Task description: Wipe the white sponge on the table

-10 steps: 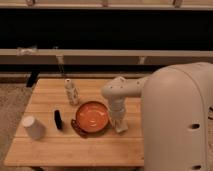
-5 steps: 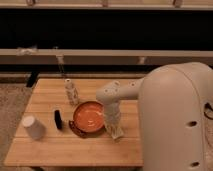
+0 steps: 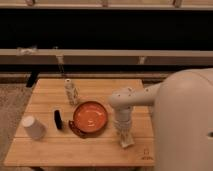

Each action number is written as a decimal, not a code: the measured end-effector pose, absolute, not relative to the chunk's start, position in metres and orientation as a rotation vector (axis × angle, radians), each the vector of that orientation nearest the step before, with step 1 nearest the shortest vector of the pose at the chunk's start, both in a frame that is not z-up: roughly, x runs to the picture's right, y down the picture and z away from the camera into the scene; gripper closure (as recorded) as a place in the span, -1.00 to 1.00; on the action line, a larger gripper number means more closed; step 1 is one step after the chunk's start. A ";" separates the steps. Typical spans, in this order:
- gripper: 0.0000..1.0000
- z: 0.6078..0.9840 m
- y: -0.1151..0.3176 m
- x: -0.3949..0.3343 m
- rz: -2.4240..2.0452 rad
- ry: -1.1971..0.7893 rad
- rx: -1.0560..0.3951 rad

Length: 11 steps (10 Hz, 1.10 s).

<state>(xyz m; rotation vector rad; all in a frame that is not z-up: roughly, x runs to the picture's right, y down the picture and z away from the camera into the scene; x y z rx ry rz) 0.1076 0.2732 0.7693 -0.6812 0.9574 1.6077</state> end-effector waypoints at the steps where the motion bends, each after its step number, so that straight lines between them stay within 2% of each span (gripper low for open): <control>1: 1.00 0.765 0.278 0.120 1.638 0.969 -0.674; 5: 1.00 0.764 0.276 0.162 1.741 0.991 -0.637; 11: 1.00 0.810 0.225 0.159 1.746 0.952 -0.609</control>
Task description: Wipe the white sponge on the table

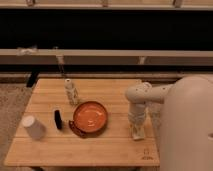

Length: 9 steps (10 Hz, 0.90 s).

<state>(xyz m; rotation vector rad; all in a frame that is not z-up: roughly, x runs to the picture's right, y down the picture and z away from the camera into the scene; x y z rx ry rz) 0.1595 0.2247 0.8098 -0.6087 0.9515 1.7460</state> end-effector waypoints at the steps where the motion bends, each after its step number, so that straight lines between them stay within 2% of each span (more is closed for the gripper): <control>1: 1.00 0.816 0.216 0.153 1.735 0.941 -0.606; 6: 1.00 0.840 0.177 0.099 1.613 0.868 -0.607; 9: 1.00 0.833 0.186 0.076 1.534 0.854 -0.646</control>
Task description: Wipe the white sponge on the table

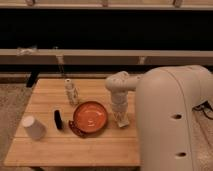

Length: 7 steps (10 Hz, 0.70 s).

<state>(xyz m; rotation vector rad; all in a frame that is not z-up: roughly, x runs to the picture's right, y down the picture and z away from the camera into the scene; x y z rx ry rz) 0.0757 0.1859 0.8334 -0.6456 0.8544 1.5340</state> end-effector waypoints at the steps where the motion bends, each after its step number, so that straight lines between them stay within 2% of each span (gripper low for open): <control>1: 1.00 0.828 0.194 0.067 1.510 0.855 -0.664; 4: 0.98 0.811 0.216 0.045 1.463 0.852 -0.718; 5: 0.89 0.806 0.221 0.040 1.459 0.854 -0.728; 7: 0.45 0.793 0.232 0.035 1.466 0.870 -0.751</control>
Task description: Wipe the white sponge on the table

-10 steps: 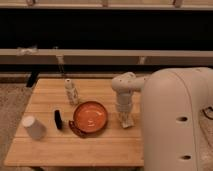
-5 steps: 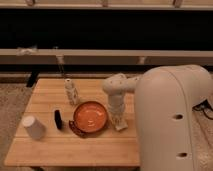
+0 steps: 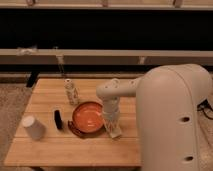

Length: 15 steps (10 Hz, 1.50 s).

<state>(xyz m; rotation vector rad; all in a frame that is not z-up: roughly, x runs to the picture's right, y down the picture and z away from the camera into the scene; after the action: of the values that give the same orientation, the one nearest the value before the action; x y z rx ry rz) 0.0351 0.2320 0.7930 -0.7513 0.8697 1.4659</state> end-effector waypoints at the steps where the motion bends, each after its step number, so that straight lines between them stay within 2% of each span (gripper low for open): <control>1: 0.28 0.788 0.236 0.041 1.478 0.884 -0.756; 4: -0.34 0.775 0.252 0.068 1.534 0.951 -0.783; 6: -0.60 0.767 0.264 0.098 1.603 1.004 -0.788; 10: -0.60 0.764 0.263 0.124 1.716 1.010 -0.773; 15: -0.60 0.753 0.241 0.128 1.781 0.905 -0.749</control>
<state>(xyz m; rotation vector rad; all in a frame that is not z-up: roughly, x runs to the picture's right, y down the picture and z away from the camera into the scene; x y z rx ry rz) 0.1281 0.2412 0.7531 -0.7486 0.9053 1.7815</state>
